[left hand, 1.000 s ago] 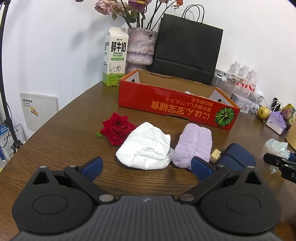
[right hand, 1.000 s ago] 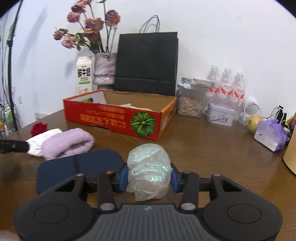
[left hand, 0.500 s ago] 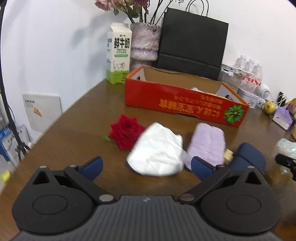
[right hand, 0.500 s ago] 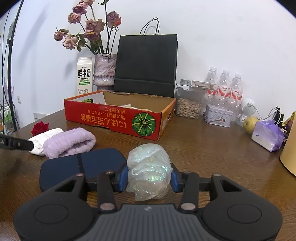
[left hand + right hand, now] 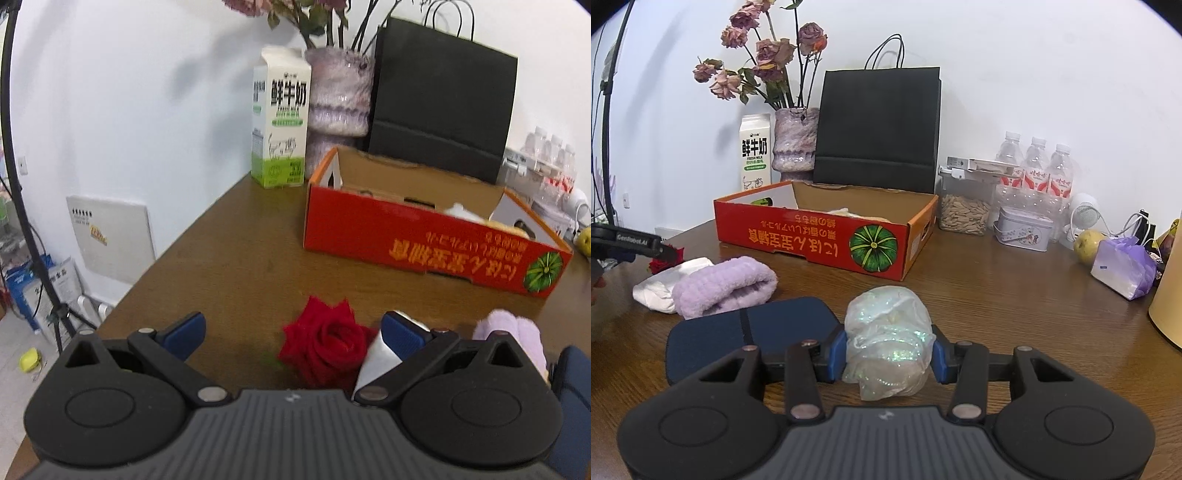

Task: Organize objects
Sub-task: 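Grasp the red rose with the left tool while the right tool holds the bag, then lift and carry the rose and plastic bag over the cardboard box with both tools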

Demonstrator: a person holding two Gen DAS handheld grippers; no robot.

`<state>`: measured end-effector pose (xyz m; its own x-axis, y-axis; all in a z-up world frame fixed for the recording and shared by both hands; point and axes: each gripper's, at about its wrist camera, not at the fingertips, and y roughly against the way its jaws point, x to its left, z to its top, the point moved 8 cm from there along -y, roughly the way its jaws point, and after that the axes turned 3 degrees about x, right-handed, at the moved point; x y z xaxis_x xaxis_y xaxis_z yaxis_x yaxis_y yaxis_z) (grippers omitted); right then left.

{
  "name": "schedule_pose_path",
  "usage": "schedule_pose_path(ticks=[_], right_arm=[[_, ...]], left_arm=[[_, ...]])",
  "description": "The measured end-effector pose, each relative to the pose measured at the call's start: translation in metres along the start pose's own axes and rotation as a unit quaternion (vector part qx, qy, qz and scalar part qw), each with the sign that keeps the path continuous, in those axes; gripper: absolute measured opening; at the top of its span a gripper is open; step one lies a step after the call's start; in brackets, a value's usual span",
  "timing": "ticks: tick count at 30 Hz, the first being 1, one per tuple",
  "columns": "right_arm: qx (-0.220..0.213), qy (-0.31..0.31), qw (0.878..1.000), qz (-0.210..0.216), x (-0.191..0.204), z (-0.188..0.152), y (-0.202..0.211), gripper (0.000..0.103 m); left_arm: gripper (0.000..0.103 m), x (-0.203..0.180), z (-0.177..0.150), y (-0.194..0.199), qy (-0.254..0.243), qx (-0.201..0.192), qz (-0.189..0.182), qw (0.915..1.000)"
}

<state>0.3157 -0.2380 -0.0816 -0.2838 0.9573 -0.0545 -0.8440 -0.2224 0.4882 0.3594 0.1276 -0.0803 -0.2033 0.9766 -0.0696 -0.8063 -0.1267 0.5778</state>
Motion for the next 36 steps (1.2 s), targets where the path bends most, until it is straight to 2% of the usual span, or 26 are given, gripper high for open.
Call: schedule_pose_path(ticks=[1,2,3,4,6,13,18,25,30,36], right_arm=[[0.001,-0.001,1.000,0.000,0.000,0.000,-0.001,0.044],[0.002,-0.001,1.000,-0.001,0.000,0.000,-0.001,0.044],[0.003,-0.002,1.000,-0.002,-0.001,0.000,-0.002,0.044],[0.004,-0.002,1.000,-0.003,-0.001,0.000,-0.002,0.044],[0.005,-0.002,1.000,-0.005,-0.001,0.000,-0.002,0.044],[0.003,-0.004,1.000,-0.006,-0.003,0.000,-0.002,0.045],[0.000,-0.002,1.000,-0.005,-0.002,0.001,-0.001,0.045],[-0.007,0.007,1.000,-0.003,0.002,0.002,0.002,0.045],[-0.009,0.013,1.000,0.003,0.008,0.001,0.006,0.045],[-0.016,0.018,1.000,0.010,0.015,0.001,0.011,0.045]], left_arm=[[0.102,-0.001,0.000,-0.001,0.000,0.001,-0.005,1.0000],[0.090,-0.001,-0.001,-0.002,0.000,0.006,-0.018,0.9998],[0.064,-0.004,-0.002,-0.002,0.000,0.011,-0.028,0.9995],[0.051,-0.006,-0.004,-0.002,0.000,0.018,-0.042,0.9990],[0.039,-0.005,-0.005,0.002,0.004,0.013,-0.042,0.9990],[0.035,0.011,0.000,0.034,0.029,-0.040,-0.015,0.9987],[0.035,0.001,-0.010,0.065,0.020,-0.065,-0.030,0.9972],[0.036,-0.037,-0.041,0.092,-0.012,-0.058,-0.077,0.9953],[0.036,-0.060,-0.055,0.096,-0.035,-0.050,-0.091,0.9939],[0.036,-0.071,-0.060,0.099,-0.044,-0.049,-0.091,0.9936]])
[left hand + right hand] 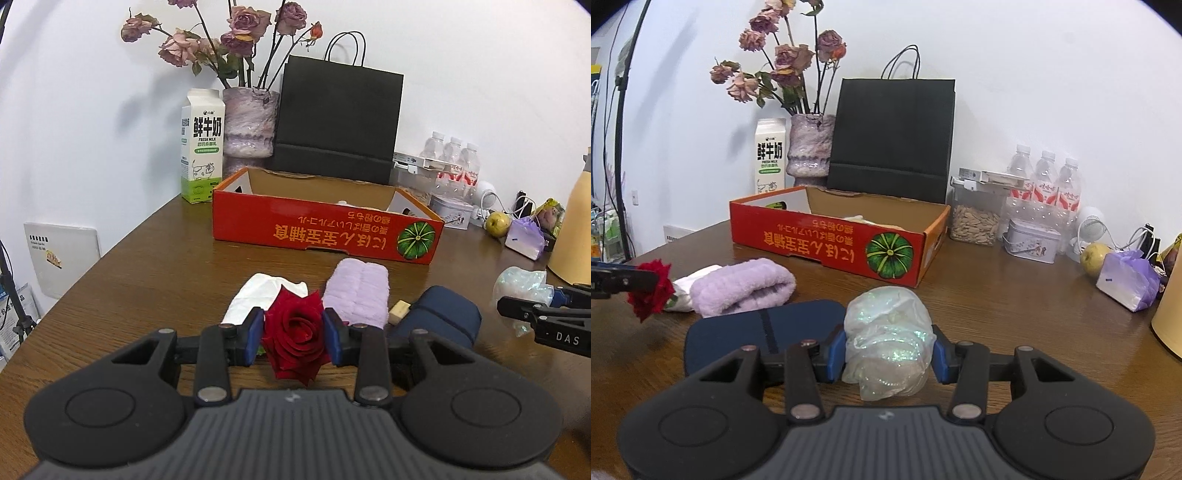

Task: Organize objects
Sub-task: 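Lift and carry the rose and plastic bag over the cardboard box with both tools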

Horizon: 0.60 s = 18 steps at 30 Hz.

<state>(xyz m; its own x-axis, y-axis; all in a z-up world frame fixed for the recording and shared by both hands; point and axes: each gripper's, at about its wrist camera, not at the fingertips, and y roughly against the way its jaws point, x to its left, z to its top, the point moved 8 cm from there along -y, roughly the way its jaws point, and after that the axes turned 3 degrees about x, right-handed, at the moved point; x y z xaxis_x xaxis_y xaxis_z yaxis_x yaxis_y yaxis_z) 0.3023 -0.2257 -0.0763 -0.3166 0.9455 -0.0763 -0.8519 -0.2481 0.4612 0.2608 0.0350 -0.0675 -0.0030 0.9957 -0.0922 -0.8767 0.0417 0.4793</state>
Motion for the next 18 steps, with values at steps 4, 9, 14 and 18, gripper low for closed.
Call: schedule_pose_path(ticks=[4,9,14,18], right_arm=[[-0.004,0.002,1.000,0.006,0.006,0.000,0.004,0.045],[-0.005,0.002,1.000,0.013,0.012,0.000,0.007,0.044],[-0.011,-0.004,1.000,0.025,0.020,0.002,0.011,0.044],[-0.019,-0.009,0.999,0.036,0.029,0.008,0.015,0.044]], left_arm=[[0.036,-0.005,-0.003,-0.002,-0.009,0.007,0.002,0.9999],[0.036,-0.014,-0.006,-0.003,-0.017,0.012,0.000,0.9998],[0.036,-0.022,-0.004,-0.003,-0.018,0.012,0.000,0.9998],[0.036,-0.030,-0.001,-0.003,-0.024,0.011,-0.003,0.9996]])
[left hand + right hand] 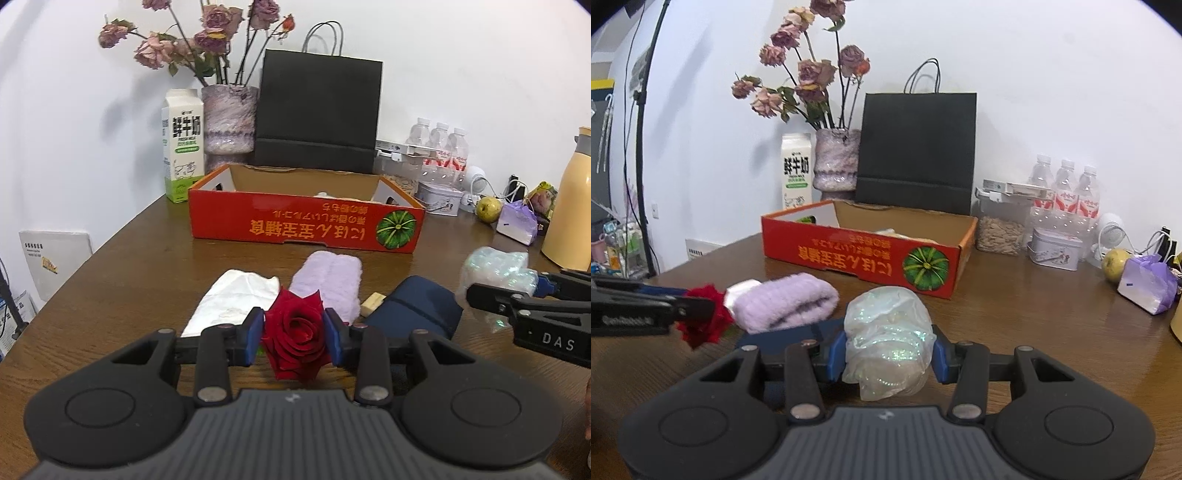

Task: Organize objects
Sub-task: 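Lift and carry the rose and plastic bag over the cardboard box with both tools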

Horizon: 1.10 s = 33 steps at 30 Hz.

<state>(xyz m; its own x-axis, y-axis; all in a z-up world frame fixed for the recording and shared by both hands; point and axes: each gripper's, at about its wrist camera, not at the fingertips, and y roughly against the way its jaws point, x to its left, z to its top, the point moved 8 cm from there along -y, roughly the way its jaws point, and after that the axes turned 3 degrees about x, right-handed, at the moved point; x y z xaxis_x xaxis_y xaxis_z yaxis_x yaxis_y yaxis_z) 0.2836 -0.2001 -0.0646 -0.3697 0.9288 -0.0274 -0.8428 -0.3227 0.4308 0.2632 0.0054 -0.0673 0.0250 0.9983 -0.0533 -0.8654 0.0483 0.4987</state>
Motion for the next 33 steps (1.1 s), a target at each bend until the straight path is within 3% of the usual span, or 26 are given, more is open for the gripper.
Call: schedule_pose_path(ticks=[15,33], right_arm=[[-0.015,0.005,1.000,0.017,0.024,0.028,-0.001,0.044],[-0.031,0.008,0.999,0.017,0.028,0.072,-0.032,0.044]], left_arm=[[0.036,-0.010,0.038,0.005,-0.021,-0.025,-0.005,0.9995],[0.036,-0.008,0.083,-0.023,-0.019,-0.035,-0.003,0.9992]])
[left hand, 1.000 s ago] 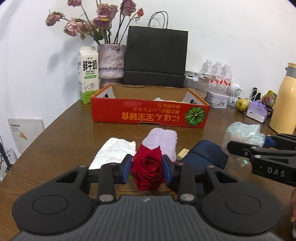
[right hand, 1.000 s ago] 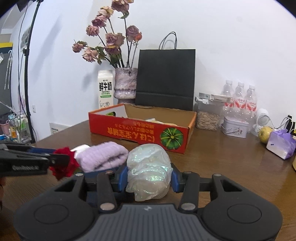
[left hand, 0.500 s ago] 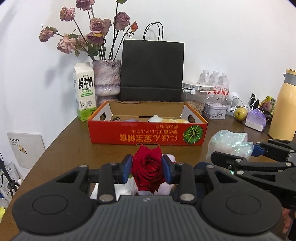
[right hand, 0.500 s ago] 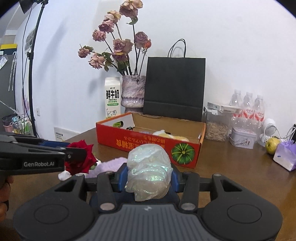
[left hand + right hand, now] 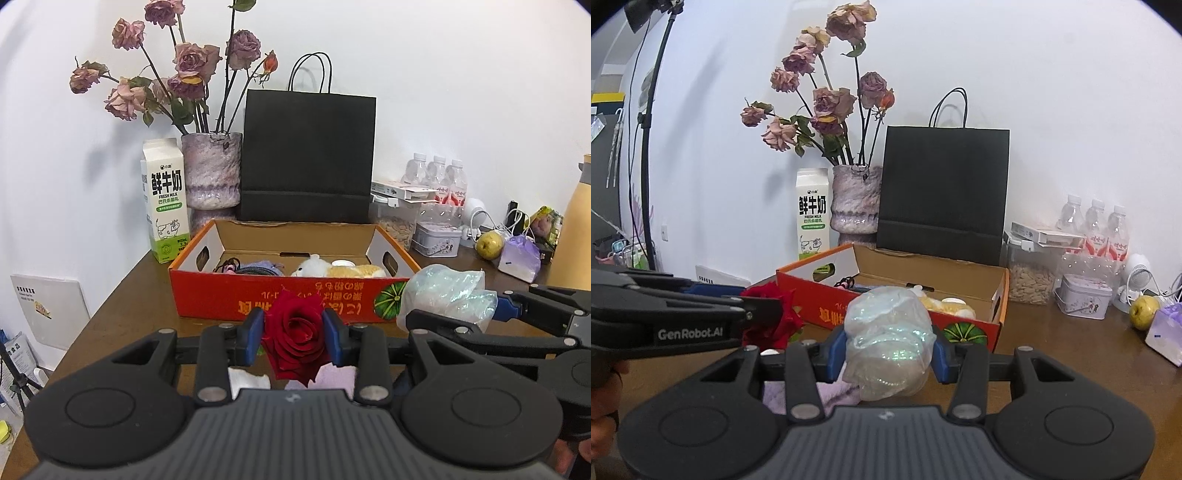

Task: Organize objects
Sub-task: 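Lift and carry the rose and plastic bag over the cardboard box with both tools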

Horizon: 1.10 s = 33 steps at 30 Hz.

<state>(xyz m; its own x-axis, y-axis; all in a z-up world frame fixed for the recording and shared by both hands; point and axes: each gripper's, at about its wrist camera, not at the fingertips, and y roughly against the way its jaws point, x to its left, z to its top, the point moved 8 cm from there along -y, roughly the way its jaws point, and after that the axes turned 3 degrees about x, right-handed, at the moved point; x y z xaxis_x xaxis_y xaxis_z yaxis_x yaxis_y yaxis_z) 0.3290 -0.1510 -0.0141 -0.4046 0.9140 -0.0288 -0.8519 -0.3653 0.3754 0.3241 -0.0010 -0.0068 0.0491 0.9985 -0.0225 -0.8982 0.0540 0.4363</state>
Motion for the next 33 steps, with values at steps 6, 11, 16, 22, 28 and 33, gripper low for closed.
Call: schedule_pose_path(ticks=[6,11,16,22,28,33], right_arm=[[0.003,0.003,1.000,-0.002,-0.003,0.008,-0.015,0.044],[-0.001,0.002,1.000,-0.002,-0.007,0.018,-0.030,0.044],[-0.004,-0.003,1.000,-0.001,-0.014,0.024,-0.045,0.044],[-0.012,-0.010,1.000,0.003,-0.022,0.035,-0.065,0.044],[-0.013,-0.019,1.000,0.005,-0.031,0.043,-0.089,0.044],[-0.011,-0.024,1.000,0.003,-0.039,0.049,-0.110,0.044]], left_arm=[[0.036,0.003,0.011,-0.014,-0.002,-0.001,0.000,1.0000],[0.036,0.006,0.022,-0.029,-0.001,-0.002,-0.001,1.0000],[0.036,0.010,0.035,-0.045,-0.001,-0.007,0.001,1.0000],[0.036,0.014,0.041,-0.067,0.008,-0.003,-0.004,1.0000],[0.036,0.019,0.051,-0.090,0.014,0.001,-0.007,0.9999],[0.036,0.020,0.063,-0.106,0.015,-0.004,-0.008,0.9998]])
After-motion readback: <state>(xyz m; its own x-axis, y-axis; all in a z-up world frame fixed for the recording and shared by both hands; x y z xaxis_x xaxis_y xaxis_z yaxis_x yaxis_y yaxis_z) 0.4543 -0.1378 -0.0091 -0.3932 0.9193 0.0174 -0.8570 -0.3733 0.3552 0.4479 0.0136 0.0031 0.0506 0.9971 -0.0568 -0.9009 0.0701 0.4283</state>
